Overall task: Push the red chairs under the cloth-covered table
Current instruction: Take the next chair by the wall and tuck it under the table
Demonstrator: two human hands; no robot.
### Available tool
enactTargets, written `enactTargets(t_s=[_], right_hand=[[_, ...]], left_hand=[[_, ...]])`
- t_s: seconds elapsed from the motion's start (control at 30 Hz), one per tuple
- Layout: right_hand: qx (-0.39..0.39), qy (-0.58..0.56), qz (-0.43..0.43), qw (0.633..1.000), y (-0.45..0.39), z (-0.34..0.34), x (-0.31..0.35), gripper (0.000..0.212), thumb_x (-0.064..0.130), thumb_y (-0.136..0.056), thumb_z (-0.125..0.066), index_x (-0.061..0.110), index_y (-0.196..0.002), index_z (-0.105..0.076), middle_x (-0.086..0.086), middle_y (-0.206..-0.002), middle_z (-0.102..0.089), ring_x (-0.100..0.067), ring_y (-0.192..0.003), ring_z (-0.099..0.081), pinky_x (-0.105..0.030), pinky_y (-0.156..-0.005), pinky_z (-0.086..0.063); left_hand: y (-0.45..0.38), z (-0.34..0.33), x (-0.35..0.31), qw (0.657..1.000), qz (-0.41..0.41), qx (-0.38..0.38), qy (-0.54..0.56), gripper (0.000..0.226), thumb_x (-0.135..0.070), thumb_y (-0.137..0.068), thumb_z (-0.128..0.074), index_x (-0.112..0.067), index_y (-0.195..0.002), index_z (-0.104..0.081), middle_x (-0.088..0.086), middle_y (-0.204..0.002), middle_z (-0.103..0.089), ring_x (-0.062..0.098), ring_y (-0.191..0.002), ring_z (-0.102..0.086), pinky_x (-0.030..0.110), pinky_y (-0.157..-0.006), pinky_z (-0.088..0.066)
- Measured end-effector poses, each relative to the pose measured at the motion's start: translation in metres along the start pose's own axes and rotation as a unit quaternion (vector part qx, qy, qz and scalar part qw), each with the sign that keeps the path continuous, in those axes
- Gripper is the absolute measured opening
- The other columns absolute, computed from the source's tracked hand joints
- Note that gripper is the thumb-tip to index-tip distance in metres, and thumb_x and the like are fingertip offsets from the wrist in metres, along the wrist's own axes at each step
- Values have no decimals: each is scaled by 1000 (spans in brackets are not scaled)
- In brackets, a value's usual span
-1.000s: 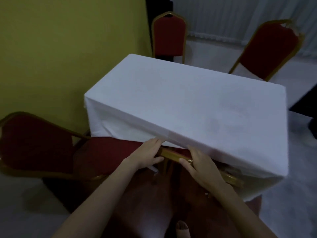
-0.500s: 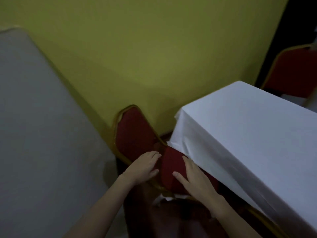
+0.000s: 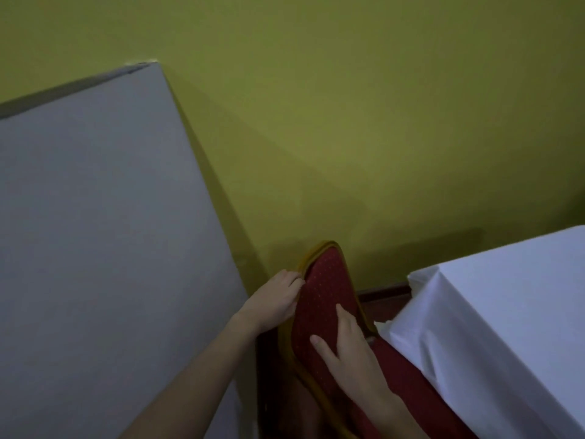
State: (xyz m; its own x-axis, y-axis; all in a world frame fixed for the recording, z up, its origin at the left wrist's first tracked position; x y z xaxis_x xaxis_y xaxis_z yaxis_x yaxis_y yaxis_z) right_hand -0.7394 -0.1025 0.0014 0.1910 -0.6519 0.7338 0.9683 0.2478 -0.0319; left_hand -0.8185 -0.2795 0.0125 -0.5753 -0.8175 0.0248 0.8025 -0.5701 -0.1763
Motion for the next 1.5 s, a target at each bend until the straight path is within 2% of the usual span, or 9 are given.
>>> enactTargets(t_s=[0.2,0.37,0.73,0.8,0.9,0.97,1.07,1.2,1.5], right_hand=[[8,24,0,1000,-65,-32,6,84,53,-93,-42,8,-149,3,-7,-158,-7,-16,-144,-6,-27,-115,-12],[10,37,-15,999,-109,-50,9,91,54,-93,-42,2,-147,9,-12,-158,3,-20,-145,2,-28,-118,-5],[20,73,-104,992,-149,-98,16,108,51,-87,-55,-10,-138,17,-29,-153,7,-36,-144,4,-36,-117,0],[29,79,-137,987,-151,-106,18,113,45,-81,-65,-15,-139,12,-30,-153,7,-37,-144,1,-34,-117,-4],[16,123,-140,982,-157,-113,11,116,21,-52,-86,-23,-134,-19,-40,-141,-29,-45,-132,-36,-39,-108,-36],[19,102,-139,985,-153,-112,10,105,9,-68,-74,-18,-137,0,-37,-148,-13,-44,-140,-18,-37,-115,-21],[24,54,-119,991,-143,-105,8,94,5,-82,-56,-11,-138,18,-28,-152,13,-37,-143,11,-35,-119,-1],[6,45,-151,987,-102,-85,-14,95,6,-84,-57,-7,-141,19,-22,-154,17,-30,-143,15,-30,-118,1],[45,-3,-93,995,-62,-59,-25,96,1,-82,-56,0,-144,17,-15,-156,17,-21,-143,17,-28,-117,-3]], left_hand=[[-29,-15,47,999,-34,9,-26,45,2,-77,-57,3,-122,-51,19,-121,-56,35,-106,-54,44,-97,-45],[-58,-25,74,993,-88,47,-58,62,-10,-76,-75,5,-129,-47,23,-131,-53,36,-122,-51,45,-109,-37],[-106,-52,113,957,-243,152,-35,66,-11,-89,-59,6,-144,-28,24,-151,-31,33,-141,-30,40,-117,-21],[-121,-60,113,947,-262,186,-14,69,-9,-83,-67,8,-142,-33,25,-150,-31,34,-141,-28,43,-118,-21],[-139,-69,116,936,-264,233,11,70,-4,-78,-70,7,-139,-38,24,-151,-31,34,-143,-24,41,-120,-16],[-146,-69,118,927,-282,248,7,70,-7,-78,-71,6,-139,-39,23,-149,-34,33,-143,-26,35,-117,-12],[-157,-60,103,919,-303,252,8,65,-18,-79,-74,6,-134,-47,22,-143,-45,32,-139,-35,33,-116,-20],[-163,-59,41,909,-332,251,23,62,-38,-81,-72,1,-127,-57,15,-138,-53,26,-135,-42,38,-112,-36],[-148,-59,28,928,-301,220,8,50,-45,-75,-67,-9,-109,-69,8,-120,-67,22,-117,-60,38,-91,-53]])
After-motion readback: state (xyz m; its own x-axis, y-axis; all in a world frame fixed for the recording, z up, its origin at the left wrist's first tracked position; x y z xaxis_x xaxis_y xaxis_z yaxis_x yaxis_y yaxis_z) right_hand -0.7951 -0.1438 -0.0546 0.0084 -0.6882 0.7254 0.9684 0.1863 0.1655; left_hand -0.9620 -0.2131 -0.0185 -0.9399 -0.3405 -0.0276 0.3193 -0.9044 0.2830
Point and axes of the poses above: each hand's wrist, its own y-axis away from the middle knuckle, its own z-axis out of the back of the hand, x = y × z, the point moved 3 cm from there along -y, towards the middle knuckle
